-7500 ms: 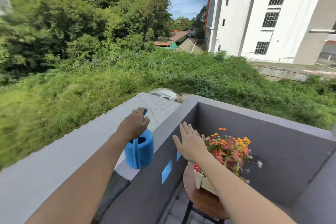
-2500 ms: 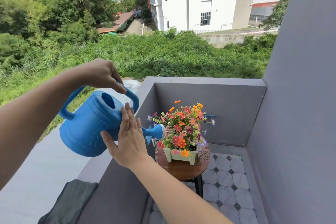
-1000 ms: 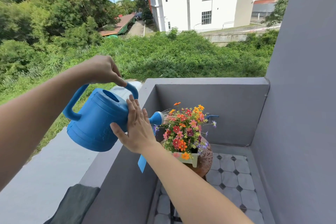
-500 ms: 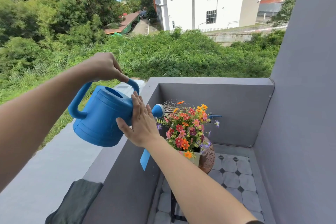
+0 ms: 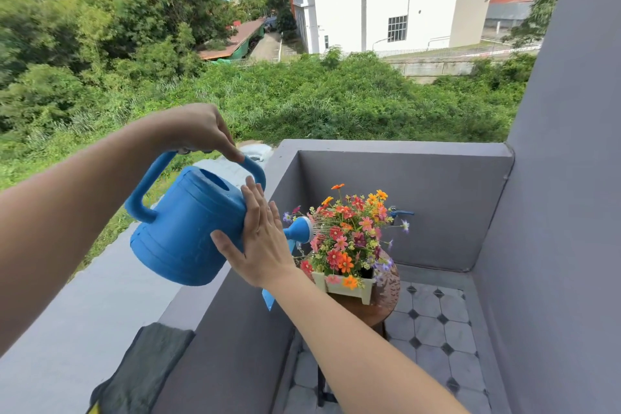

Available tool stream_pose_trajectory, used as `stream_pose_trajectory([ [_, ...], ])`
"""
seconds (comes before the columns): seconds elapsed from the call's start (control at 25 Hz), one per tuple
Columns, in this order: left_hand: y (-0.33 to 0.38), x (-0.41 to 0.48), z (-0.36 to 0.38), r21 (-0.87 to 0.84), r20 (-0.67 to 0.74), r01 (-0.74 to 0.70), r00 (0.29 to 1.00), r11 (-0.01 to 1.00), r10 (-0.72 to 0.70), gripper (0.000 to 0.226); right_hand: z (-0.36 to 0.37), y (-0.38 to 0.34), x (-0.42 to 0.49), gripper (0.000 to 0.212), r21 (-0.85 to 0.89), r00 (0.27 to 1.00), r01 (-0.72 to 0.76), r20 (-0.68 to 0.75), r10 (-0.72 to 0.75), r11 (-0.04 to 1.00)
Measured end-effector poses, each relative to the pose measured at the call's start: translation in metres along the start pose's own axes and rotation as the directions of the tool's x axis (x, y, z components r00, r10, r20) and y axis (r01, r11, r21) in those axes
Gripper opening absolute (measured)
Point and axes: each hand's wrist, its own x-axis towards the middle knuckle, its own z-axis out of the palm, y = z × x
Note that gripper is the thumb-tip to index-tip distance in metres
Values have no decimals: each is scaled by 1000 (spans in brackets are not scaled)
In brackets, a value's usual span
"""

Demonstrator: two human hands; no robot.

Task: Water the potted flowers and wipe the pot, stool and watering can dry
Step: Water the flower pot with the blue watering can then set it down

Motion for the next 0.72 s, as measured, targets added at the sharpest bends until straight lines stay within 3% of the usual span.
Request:
stream_pose_trajectory([
  [0.12, 9, -1, -2, -58, -2, -31, 1000, 998, 31, 32, -9, 5, 2, 90, -30, 999, 1, -45, -2, 1000],
  [0.36, 25, -3, -4, -48, -68, -68, 996, 997, 65, 35, -27, 7, 11, 90, -86, 999, -36, 7, 37, 996],
  [0.72, 22, -4, 7, 21, 63, -74, 995, 997, 72, 23, -17, -9, -28, 91, -12, 997, -73, -2, 73, 997],
])
